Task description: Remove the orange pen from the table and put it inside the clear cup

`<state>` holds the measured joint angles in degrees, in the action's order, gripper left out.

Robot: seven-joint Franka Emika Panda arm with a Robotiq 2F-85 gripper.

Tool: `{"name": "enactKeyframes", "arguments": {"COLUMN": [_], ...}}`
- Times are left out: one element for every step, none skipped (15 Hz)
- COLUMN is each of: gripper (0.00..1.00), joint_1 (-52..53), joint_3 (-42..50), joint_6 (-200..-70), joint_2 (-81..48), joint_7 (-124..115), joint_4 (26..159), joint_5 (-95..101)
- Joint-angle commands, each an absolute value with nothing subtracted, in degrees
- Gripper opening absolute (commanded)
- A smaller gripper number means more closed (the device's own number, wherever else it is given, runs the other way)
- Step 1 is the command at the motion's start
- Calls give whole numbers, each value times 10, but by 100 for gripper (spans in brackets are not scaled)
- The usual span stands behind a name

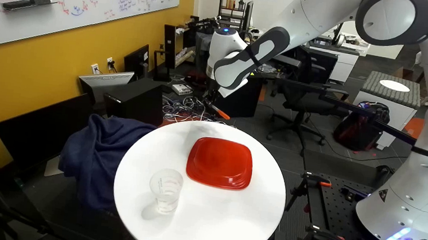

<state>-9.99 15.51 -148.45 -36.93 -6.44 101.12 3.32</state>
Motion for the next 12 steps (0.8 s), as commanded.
{"name": "enactKeyframes", "arguments": {"gripper": [3, 3, 3, 3, 3, 3, 3, 3, 3, 3, 3, 3], "joint_1": [-67, -61, -52, -47, -39, -32, -25, -17, -10, -2, 6, 15], "joint_3": [174, 177, 181, 182, 184, 187, 188, 191, 191, 194, 195, 196], "joint_6": [-1487, -1487, -1490, -1491, -1494, -1497, -1500, -1503, -1504, -1506, -1505, -1505], "joint_2": [-351, -349, -347, -345, -345, -345, -344, -345, -347, -348, -349, -351], "joint_7": [-93, -96, -101, -101, -108, -114, -119, -123, -126, -134, -138, -145], "joint_4": [1011, 1009, 1007, 1004, 1000, 996, 992, 988, 983, 978, 974, 969], "joint_5": [76, 87, 99, 108, 120, 131, 141, 151, 160, 171, 181, 192]}}
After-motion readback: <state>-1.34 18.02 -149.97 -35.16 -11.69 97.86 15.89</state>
